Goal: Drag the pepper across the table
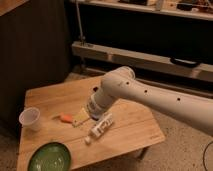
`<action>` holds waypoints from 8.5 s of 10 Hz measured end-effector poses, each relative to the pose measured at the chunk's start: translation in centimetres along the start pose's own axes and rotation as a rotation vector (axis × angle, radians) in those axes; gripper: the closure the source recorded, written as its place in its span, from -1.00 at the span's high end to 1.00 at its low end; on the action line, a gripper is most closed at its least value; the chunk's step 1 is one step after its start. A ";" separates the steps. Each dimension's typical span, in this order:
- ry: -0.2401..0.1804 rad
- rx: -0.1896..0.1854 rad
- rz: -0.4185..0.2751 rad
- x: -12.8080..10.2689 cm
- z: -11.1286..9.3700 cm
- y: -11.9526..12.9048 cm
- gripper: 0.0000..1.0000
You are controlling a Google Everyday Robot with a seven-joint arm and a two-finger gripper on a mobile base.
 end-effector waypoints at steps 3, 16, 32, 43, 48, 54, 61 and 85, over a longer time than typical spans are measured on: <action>0.000 0.000 0.000 0.0 0.0 0.0 0.60; 0.000 0.000 0.000 0.0 0.0 0.0 0.60; -0.146 -0.038 -0.425 11.9 14.2 2.9 0.60; -0.204 -0.010 -0.444 11.8 23.4 4.2 0.60; -0.252 0.002 -0.463 12.2 25.8 1.6 0.12; -0.295 -0.042 -0.447 10.9 26.2 2.1 -0.07; -0.274 -0.052 -0.459 12.2 24.9 2.2 -0.07; -0.327 -0.057 -0.345 3.3 21.5 6.5 -0.73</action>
